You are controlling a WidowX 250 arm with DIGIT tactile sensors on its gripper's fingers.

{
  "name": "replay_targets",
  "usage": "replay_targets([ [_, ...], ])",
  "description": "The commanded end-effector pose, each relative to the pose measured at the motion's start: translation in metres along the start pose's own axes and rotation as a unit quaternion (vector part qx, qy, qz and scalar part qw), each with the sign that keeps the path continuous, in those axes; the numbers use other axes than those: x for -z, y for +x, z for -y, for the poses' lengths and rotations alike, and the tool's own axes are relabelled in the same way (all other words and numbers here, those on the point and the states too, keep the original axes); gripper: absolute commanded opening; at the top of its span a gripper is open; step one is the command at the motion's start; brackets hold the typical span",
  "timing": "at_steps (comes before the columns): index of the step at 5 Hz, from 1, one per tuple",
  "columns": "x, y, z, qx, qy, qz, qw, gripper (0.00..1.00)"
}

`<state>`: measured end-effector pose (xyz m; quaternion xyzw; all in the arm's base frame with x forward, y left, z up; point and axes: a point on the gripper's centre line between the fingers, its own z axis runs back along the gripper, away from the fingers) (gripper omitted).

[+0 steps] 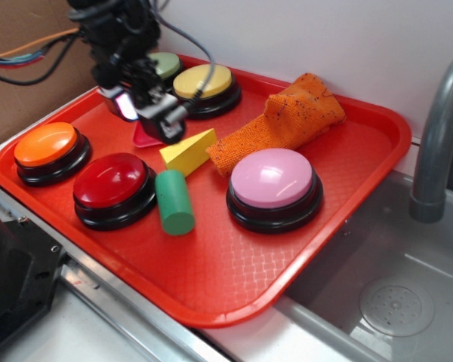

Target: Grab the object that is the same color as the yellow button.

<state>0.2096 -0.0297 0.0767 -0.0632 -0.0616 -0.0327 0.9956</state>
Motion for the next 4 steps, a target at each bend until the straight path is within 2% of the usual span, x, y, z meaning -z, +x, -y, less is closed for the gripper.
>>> replay_targets([
  [1,0.033,0.025,-0.008,-0.005,0.019,0.021,1.0,1.0],
  [2,0.045,0.026,-0.014,-0.01,0.016,0.006,1.0,1.0],
  [3,0.046,0.025,-0.014,-0.004,0.026,-0.002,1.0,0.0],
  [4,0.044,0.025,-0.012,-0.006,0.026,-0.001,1.0,0.0],
])
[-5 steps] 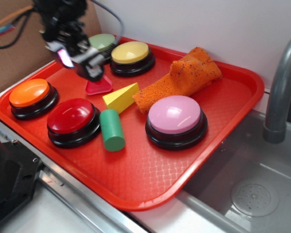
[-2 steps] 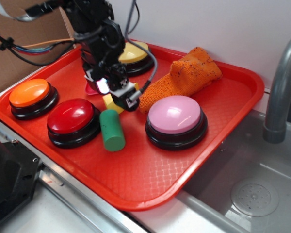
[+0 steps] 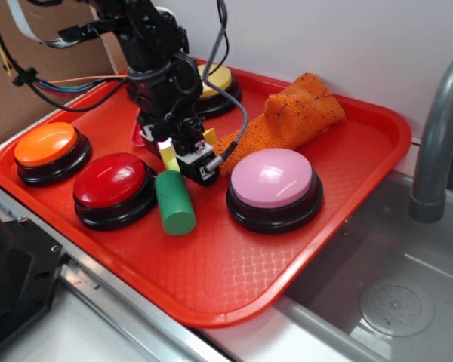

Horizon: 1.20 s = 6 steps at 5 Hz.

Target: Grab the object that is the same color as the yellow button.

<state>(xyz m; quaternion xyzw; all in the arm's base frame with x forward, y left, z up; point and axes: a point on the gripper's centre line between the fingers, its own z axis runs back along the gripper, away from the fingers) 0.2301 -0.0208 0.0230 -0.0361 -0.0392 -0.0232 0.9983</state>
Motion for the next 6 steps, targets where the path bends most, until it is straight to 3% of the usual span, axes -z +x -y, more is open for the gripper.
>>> replay_targets([
  [1,-0.017,0.013,0.002,-0.003,0.004,0.008,1.0,0.0],
  [2,-0.032,0.017,0.001,-0.023,0.021,0.013,0.999,0.0],
  [3,-0.063,0.021,-0.006,-0.054,0.017,0.001,0.998,0.0],
  [4,-0.114,0.033,-0.012,-0.093,0.02,0.032,0.995,0.0],
  [5,-0.161,0.049,-0.014,-0.112,0.003,0.068,0.991,0.0],
  [6,-0.183,0.052,-0.018,-0.122,0.008,0.104,0.987,0.0],
])
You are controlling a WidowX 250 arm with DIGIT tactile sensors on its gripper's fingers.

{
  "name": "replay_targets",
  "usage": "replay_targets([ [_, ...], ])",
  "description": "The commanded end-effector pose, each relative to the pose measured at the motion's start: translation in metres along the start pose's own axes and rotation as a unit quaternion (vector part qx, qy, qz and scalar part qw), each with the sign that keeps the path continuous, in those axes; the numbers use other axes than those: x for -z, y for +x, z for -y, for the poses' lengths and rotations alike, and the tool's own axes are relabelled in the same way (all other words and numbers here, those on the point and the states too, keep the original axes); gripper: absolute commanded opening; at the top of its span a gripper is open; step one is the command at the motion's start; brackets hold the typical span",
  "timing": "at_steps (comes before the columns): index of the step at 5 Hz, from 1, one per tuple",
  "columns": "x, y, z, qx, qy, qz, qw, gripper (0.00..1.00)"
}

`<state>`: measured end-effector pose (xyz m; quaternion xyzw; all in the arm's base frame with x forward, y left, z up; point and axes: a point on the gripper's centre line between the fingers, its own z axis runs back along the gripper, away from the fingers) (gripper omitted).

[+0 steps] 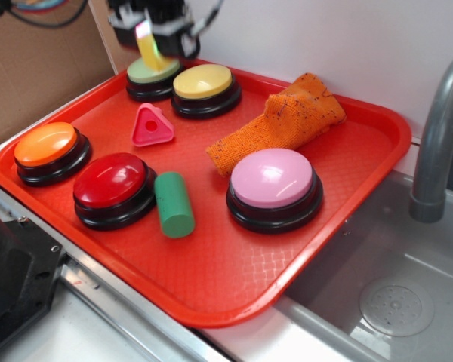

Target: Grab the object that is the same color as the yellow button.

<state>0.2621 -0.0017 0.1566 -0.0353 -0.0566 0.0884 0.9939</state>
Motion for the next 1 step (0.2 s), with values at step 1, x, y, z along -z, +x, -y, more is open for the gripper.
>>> replay_targets([
  [1,-0.0437,0.0138,-0.0075,-0.009,0.045,0.08,0.996,0.0],
])
